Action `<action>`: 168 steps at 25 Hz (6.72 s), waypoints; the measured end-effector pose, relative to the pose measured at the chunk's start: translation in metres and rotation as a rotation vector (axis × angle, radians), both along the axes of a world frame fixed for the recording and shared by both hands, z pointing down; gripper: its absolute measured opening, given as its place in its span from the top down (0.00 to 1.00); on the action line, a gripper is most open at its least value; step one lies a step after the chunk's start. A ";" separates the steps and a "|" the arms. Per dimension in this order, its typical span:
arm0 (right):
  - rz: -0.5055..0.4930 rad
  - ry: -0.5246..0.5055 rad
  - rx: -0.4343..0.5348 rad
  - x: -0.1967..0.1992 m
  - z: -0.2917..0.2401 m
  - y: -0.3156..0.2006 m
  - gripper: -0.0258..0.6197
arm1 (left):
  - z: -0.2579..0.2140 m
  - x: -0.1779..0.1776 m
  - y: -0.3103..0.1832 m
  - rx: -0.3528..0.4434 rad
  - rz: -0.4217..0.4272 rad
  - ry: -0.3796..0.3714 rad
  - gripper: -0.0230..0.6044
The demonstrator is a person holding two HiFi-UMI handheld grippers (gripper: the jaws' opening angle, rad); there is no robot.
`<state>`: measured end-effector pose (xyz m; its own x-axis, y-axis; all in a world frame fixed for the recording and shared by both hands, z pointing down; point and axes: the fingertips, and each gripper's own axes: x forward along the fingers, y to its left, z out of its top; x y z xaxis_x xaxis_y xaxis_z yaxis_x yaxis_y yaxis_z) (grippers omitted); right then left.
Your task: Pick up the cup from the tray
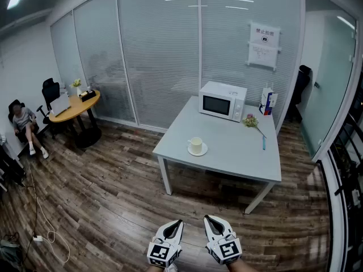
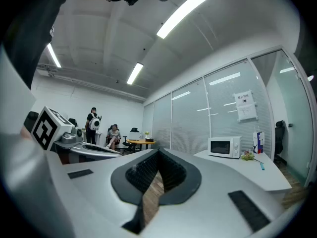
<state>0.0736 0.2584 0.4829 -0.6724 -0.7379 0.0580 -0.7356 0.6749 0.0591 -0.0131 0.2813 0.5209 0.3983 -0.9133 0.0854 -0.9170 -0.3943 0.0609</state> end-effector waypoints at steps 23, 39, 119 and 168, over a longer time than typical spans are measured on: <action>-0.054 -0.067 0.048 -0.054 -0.017 -0.008 0.98 | 0.000 -0.051 -0.013 0.007 -0.017 -0.007 0.96; 0.010 -0.041 0.032 -0.095 -0.004 -0.012 0.98 | 0.007 -0.100 -0.025 0.016 0.050 0.001 0.96; 0.097 -0.013 0.025 -0.092 0.015 -0.499 0.98 | 0.026 -0.091 -0.524 -0.033 0.212 -0.084 0.96; 0.038 0.031 -0.310 -0.042 0.158 -0.582 0.98 | 0.213 -0.022 -0.606 -0.396 0.119 -0.205 0.31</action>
